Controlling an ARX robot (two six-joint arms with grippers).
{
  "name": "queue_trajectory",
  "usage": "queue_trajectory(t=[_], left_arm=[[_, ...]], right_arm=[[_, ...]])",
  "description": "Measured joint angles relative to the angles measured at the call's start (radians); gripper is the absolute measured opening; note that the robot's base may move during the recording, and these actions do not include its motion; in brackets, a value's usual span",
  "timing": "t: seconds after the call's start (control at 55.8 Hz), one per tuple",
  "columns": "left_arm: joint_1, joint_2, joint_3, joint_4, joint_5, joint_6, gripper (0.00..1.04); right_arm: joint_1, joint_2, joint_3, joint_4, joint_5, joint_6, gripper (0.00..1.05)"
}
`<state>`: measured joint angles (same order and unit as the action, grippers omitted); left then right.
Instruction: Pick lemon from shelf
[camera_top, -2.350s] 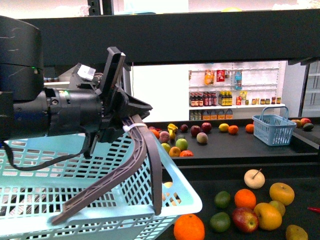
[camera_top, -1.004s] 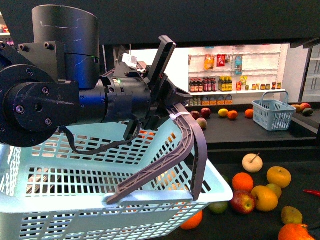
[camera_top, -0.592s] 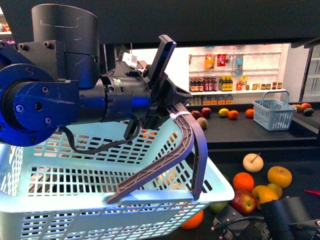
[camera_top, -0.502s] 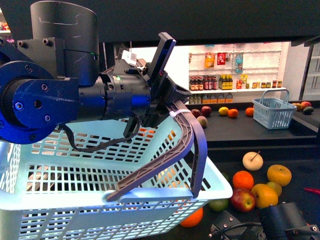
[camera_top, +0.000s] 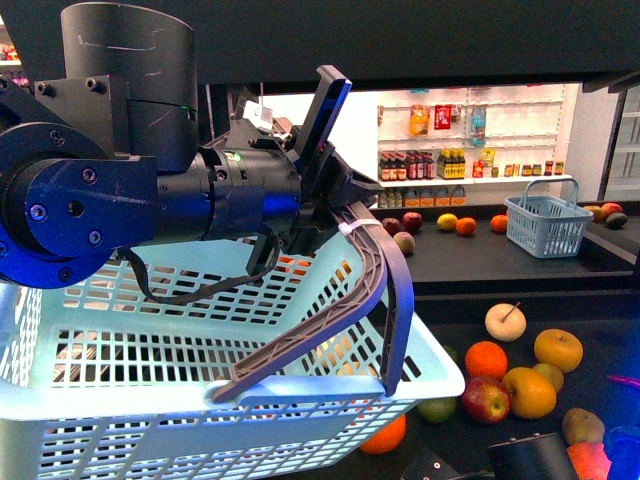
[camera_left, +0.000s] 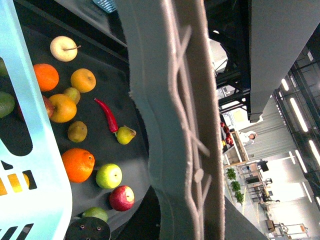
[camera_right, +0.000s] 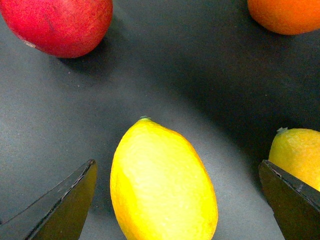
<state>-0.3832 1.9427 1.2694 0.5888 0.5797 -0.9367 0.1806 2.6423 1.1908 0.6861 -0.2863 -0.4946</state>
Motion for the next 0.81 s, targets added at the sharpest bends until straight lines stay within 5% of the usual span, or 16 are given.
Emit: queue_trajectory(t=[0.807], left_arm=[[0.000, 0.000, 0.000, 0.000, 0.001, 0.000, 0.08]], right_arm=[[0.002, 0.117, 0.146, -0.034, -0.015, -0.043, 0.97]])
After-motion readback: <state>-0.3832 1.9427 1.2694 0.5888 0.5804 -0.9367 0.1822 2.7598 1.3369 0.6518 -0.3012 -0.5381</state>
